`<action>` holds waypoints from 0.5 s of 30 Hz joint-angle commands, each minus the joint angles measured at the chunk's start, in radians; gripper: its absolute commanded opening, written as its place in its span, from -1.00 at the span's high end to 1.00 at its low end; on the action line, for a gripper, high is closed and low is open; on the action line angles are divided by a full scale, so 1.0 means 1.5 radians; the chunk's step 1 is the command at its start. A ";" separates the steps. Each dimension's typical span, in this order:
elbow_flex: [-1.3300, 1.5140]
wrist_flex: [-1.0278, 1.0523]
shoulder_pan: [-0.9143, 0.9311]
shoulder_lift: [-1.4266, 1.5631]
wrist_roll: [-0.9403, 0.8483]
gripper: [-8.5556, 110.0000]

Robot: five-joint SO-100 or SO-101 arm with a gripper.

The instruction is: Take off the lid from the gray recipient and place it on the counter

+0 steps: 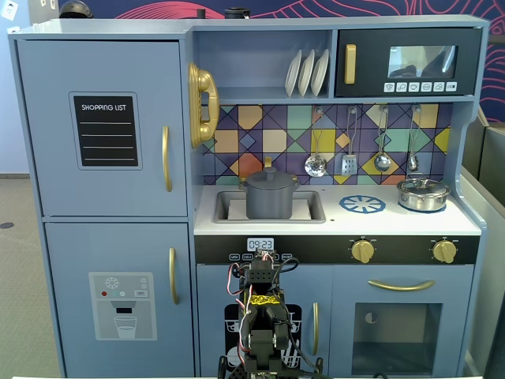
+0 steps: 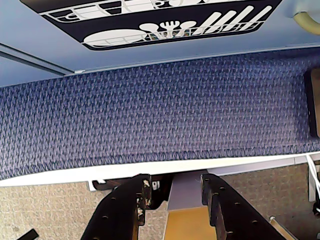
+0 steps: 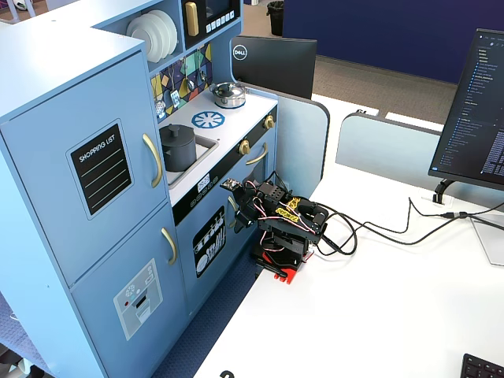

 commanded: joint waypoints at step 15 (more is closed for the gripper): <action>-0.009 0.083 0.065 -0.005 -0.037 0.86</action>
